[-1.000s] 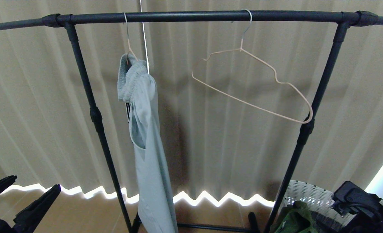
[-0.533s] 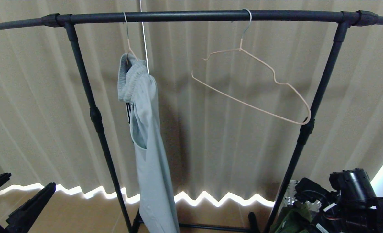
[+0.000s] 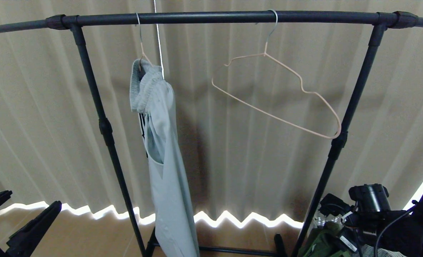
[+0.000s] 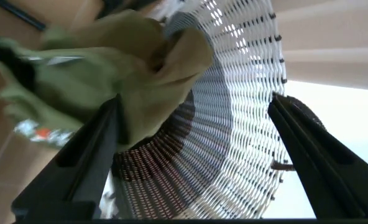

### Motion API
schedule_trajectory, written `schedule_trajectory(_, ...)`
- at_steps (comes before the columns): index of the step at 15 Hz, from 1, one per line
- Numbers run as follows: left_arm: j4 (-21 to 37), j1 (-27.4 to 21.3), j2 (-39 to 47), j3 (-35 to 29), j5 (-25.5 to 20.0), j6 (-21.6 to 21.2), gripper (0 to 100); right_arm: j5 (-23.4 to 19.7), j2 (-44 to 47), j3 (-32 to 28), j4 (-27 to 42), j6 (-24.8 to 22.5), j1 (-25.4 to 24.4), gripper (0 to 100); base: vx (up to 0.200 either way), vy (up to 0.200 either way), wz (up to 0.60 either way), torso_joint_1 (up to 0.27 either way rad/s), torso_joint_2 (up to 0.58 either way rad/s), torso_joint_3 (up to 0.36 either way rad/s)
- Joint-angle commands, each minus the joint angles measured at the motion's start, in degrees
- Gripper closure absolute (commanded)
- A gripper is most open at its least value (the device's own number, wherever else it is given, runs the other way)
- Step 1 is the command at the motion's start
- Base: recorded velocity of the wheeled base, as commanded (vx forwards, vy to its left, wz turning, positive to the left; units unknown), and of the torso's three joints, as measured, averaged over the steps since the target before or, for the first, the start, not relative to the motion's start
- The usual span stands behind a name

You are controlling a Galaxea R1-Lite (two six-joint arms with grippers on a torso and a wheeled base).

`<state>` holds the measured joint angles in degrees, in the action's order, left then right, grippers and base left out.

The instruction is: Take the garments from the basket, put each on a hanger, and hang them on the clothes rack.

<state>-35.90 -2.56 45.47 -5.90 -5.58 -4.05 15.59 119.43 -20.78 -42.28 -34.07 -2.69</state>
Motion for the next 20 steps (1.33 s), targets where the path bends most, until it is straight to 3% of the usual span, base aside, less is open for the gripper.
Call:
schedule_trajectory(1,-0.05,0.01,0.14,0.01,-0.04,0.00,0,0.05,4.41,-0.13,-2.55,-0.03,0.85,0,0.000,0.000,0.00,0.000,0.00,0.000)
schedule_trajectory(4,0.04,0.01,0.23,0.10,0.05,0.00,0,0.05,5.64,-1.36,-2.99,-0.03,0.76,0,0.000,0.000,0.00,0.000,0.00,0.000)
schedule_trajectory(5,0.04,0.01,0.23,0.10,0.05,0.00,0,-0.04,5.55,-1.36,-2.99,-0.03,0.76,100,0.000,0.000,0.00,0.000,0.00,0.000)
schedule_trajectory(8,0.04,0.01,0.32,0.10,-0.04,0.00,0,-0.30,2.03,0.13,-5.71,-0.03,0.50,100,0.000,0.000,0.00,0.000,0.00,0.000)
schedule_trajectory(11,0.04,-0.08,0.23,0.10,-0.04,0.00,0,-0.65,-8.95,3.29,-6.94,-0.03,-0.29,100,0.000,0.000,0.00,0.000,0.00,0.000)
schedule_trajectory(14,0.04,-0.08,0.32,0.28,-0.04,0.00,0,-1.00,-19.76,2.77,-6.41,-0.03,-0.91,100,0.000,0.000,0.00,0.000,0.00,0.000)
schedule_trajectory(17,0.04,-0.08,0.23,0.19,-0.04,0.00,0,-1.09,-30.84,-0.13,-1.14,-0.03,-3.72,100,-0.067,0.000,0.00,0.001,0.00,0.001)
schedule_trajectory(20,0.04,-0.08,0.06,0.45,-0.04,0.00,0,-1.09,-35.06,-3.30,2.81,0.32,-7.41,100,-0.200,0.000,0.00,0.002,0.00,-0.001)
